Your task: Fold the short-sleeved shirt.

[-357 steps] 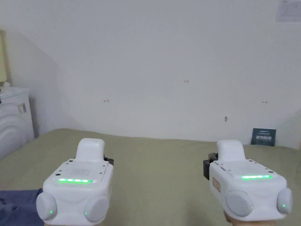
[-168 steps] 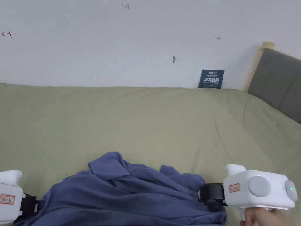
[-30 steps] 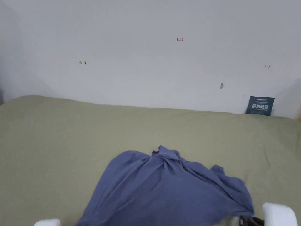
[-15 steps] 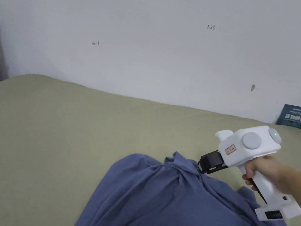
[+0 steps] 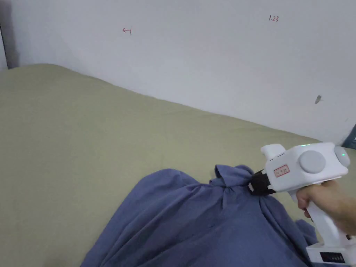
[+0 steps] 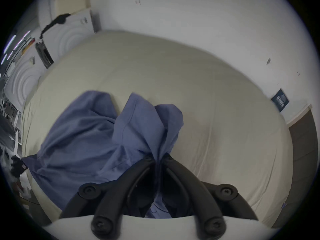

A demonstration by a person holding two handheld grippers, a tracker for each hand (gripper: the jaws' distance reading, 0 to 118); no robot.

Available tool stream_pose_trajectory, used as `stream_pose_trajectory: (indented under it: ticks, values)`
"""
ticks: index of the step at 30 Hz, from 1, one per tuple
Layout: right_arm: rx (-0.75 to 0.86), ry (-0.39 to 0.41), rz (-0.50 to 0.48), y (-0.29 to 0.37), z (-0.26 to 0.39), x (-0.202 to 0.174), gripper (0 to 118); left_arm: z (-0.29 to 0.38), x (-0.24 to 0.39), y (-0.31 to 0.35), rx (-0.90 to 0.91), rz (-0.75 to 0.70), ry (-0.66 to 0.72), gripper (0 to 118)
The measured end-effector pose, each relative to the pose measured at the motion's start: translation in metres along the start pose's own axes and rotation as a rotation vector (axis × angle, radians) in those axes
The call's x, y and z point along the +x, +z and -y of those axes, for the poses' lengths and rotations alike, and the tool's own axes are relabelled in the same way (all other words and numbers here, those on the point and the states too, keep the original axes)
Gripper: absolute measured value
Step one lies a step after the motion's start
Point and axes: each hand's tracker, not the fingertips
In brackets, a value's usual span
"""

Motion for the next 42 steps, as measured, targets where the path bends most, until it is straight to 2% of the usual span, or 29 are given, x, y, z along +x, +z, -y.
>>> stream_pose_trajectory:
  ticks: [10, 15, 17, 22, 27, 32, 33, 36, 39, 42]
  values:
    - [0.15, 0.076, -0.052, 0.134, -0.009, -0.028, 8, -0.075, 0.023, 0.02, 0.187, 0.062, -0.088, 2]
    - [0.231, 0.01, -0.059, 0.184, -0.03, -0.012, 9, -0.13, 0.03, 0.037, 0.276, 0.09, -0.126, 2]
    - [0.232, -0.022, -0.094, 0.195, -0.04, 0.006, 9, -0.149, 0.033, 0.043, 0.301, 0.097, -0.129, 2]
    - [0.277, -0.103, -0.1, 0.222, -0.051, 0.025, 9, -0.195, 0.046, 0.056, 0.359, 0.134, -0.158, 2]
    - [0.368, -0.106, -0.043, 0.246, -0.067, 0.033, 9, -0.253, 0.068, 0.062, 0.407, 0.127, -0.264, 2]
    - [0.419, -0.08, 0.113, 0.254, -0.103, 0.044, 9, -0.329, 0.092, 0.045, 0.425, 0.095, -0.304, 2]
    - [0.455, -0.07, 0.164, 0.255, -0.112, 0.046, 9, -0.347, 0.099, 0.039, 0.43, 0.087, -0.316, 2]
    - [0.557, -0.118, 0.25, 0.264, -0.14, 0.057, 9, -0.389, 0.104, 0.027, 0.465, 0.069, -0.306, 2]
    - [0.662, -0.166, 0.27, 0.279, -0.162, 0.066, 9, -0.419, 0.115, 0.02, 0.496, 0.065, -0.286, 2]
    - [0.769, -0.131, 0.349, 0.292, -0.172, 0.067, 9, -0.444, 0.127, 0.014, 0.538, -0.007, -0.355, 2]
